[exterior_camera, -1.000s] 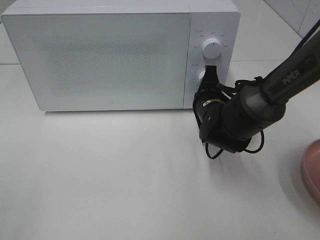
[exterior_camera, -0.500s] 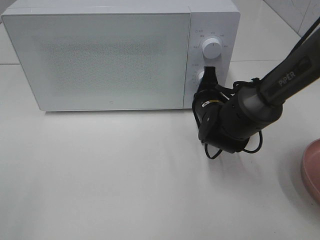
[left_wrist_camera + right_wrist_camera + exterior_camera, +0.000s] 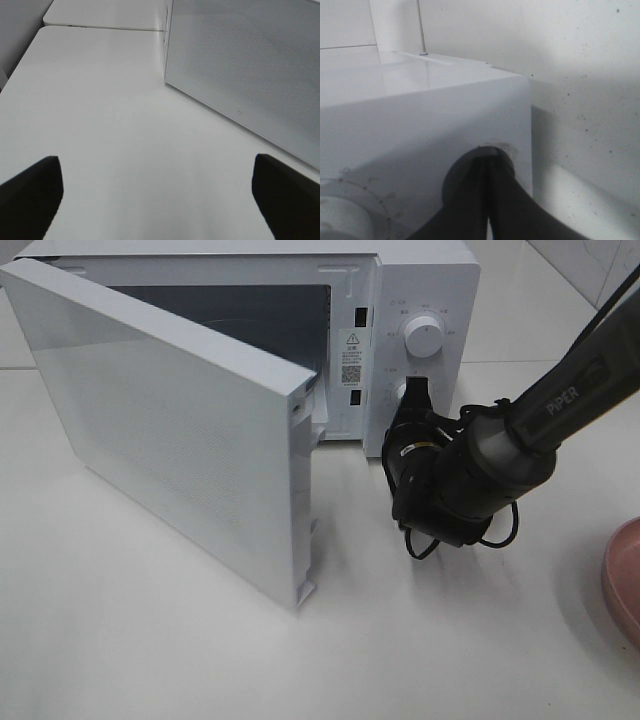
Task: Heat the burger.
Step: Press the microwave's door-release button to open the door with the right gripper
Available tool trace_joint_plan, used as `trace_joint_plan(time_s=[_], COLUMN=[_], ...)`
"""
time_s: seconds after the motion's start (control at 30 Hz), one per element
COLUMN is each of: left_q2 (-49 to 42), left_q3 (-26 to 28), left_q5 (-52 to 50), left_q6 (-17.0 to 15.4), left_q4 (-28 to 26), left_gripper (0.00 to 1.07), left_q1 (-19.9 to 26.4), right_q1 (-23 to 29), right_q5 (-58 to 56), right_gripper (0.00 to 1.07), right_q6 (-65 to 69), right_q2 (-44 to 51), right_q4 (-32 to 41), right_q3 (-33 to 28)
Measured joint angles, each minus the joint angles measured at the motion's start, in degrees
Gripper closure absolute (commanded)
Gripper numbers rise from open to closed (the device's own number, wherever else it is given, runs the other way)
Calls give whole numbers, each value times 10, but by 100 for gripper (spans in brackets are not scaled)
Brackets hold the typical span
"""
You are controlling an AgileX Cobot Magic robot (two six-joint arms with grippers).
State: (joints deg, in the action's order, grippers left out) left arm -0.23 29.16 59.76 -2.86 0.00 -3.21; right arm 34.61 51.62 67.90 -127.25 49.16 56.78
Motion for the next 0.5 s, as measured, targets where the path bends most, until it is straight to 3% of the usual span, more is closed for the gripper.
trace_joint_plan(time_s=[0.5], left_q2=[0], left_q3=[0], left_q5=[0], left_q6=[0], left_q4=[0], left_gripper=[9], left_q1=[0], right_q1=[-1], right_q5=[-15], right_gripper=[107], right_q6=[15], right_q2=[10], right_q4=[-6], right_q3=[-7])
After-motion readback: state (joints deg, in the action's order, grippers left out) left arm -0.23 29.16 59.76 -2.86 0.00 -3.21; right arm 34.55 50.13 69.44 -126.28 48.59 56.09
